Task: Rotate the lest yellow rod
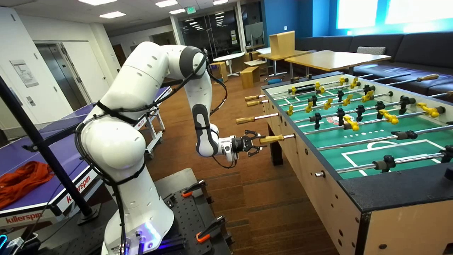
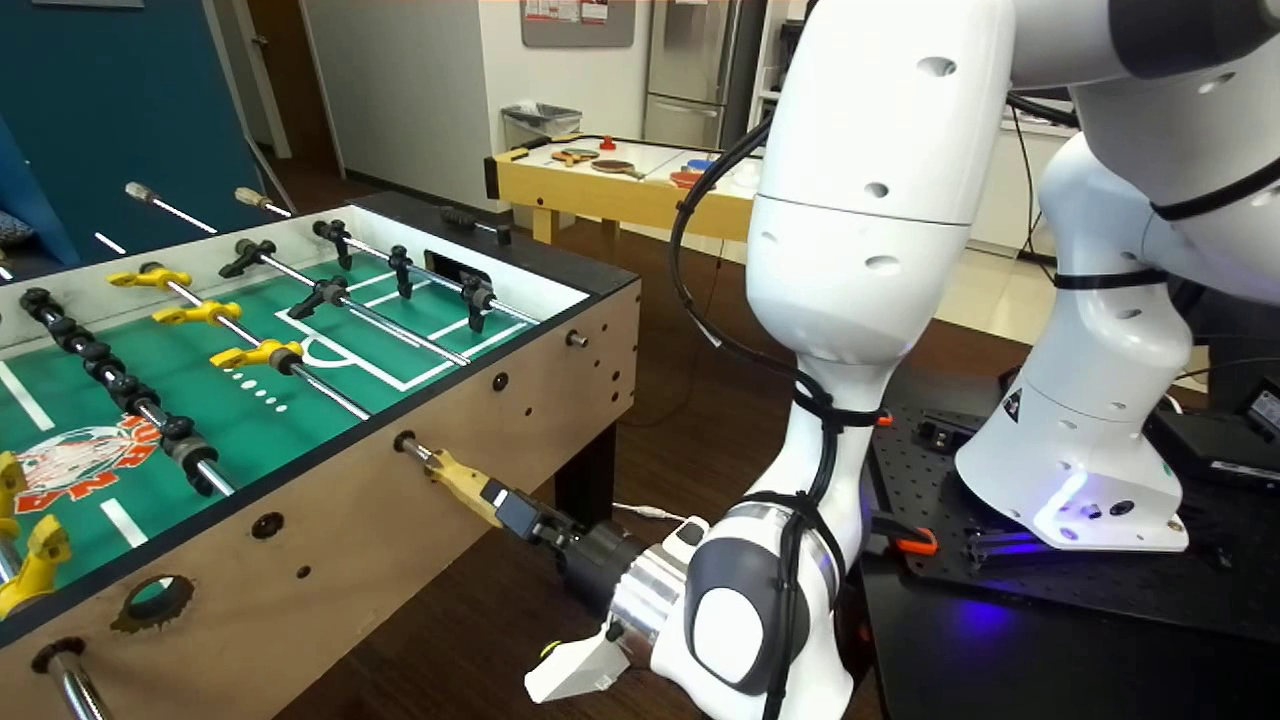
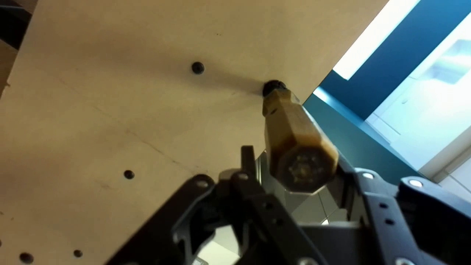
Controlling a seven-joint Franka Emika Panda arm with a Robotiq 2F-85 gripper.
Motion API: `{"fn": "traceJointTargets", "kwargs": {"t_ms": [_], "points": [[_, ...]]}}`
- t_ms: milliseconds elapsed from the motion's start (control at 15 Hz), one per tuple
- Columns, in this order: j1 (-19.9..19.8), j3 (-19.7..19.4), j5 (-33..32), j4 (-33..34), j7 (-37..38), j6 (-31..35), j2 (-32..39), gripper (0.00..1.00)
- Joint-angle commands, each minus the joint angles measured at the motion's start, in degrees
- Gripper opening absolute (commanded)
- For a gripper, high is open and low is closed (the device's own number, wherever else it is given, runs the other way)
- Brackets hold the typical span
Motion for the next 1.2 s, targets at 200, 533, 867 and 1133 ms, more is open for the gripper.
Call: {"fn": "traceJointTargets", "kwargs": {"t_ms": [200, 533, 867, 1133], "points": [[-5.1, 4.6, 0.1, -6.1, 3.1, 10.9, -7.6, 0.99], [-7.2, 7.3, 1.6, -9.8, 14.2, 17.8, -15.0, 1.0], [-9.7, 7.9, 4.7, -13.9, 24.3, 25.3, -24.8, 1.0], [-11.4, 7.7, 9.5, -16.5, 30.7, 32.0, -33.1, 1.0]]}}
